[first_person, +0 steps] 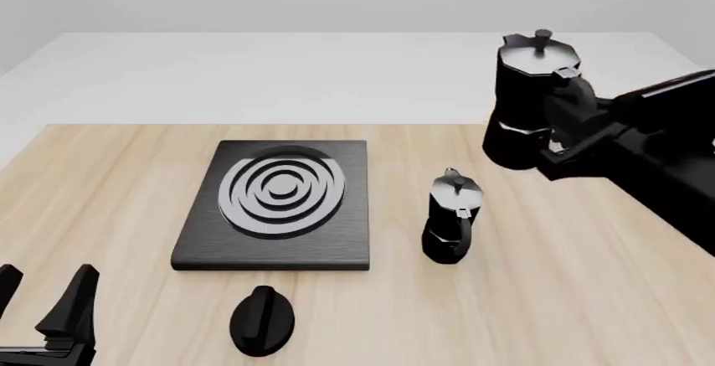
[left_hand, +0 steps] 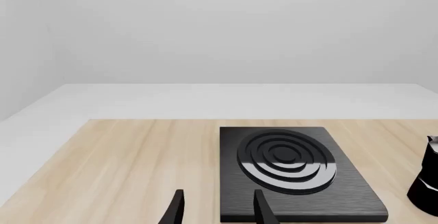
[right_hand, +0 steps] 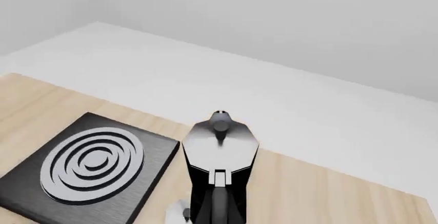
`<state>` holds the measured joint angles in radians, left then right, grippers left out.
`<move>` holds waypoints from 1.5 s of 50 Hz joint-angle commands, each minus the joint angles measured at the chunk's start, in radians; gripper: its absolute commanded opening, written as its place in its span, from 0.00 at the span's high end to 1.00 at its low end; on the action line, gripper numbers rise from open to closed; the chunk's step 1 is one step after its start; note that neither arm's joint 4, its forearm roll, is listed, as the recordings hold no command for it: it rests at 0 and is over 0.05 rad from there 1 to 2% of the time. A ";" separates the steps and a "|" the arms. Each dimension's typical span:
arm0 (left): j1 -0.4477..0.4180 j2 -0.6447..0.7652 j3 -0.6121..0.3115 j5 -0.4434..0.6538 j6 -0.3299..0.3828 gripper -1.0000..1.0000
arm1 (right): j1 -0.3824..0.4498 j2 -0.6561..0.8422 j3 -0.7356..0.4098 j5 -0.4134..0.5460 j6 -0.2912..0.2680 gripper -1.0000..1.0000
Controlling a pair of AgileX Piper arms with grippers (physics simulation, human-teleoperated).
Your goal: Put the right moka pot on the stove.
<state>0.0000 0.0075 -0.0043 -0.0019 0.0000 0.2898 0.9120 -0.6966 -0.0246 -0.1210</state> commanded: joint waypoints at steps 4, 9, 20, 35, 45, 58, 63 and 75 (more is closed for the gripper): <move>0.000 0.000 0.000 0.000 0.000 0.00 | 0.102 0.056 -0.154 0.024 -0.018 1.00; 0.000 0.000 0.000 0.000 0.000 0.00 | 0.137 0.114 -0.203 0.010 -0.029 1.00; 0.000 0.000 0.000 0.000 0.000 0.00 | 0.206 0.244 -0.287 -0.033 -0.040 1.00; 0.000 0.000 0.000 0.000 0.000 0.00 | 0.262 0.415 -0.376 -0.109 -0.021 1.00; 0.000 0.000 0.000 0.000 0.000 0.00 | 0.289 0.508 -0.427 -0.146 -0.019 1.00; 0.000 0.000 0.000 0.000 0.000 0.00 | 0.333 0.627 -0.493 -0.204 -0.025 1.00; 0.000 0.000 0.000 0.000 0.000 0.00 | 0.345 0.679 -0.516 -0.240 -0.019 1.00; 0.000 0.000 0.000 0.000 0.000 0.00 | 0.361 0.793 -0.574 -0.281 -0.020 1.00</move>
<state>0.0000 0.0075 -0.0043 -0.0019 0.0000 0.6327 1.6328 -1.1975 -0.2587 -0.1418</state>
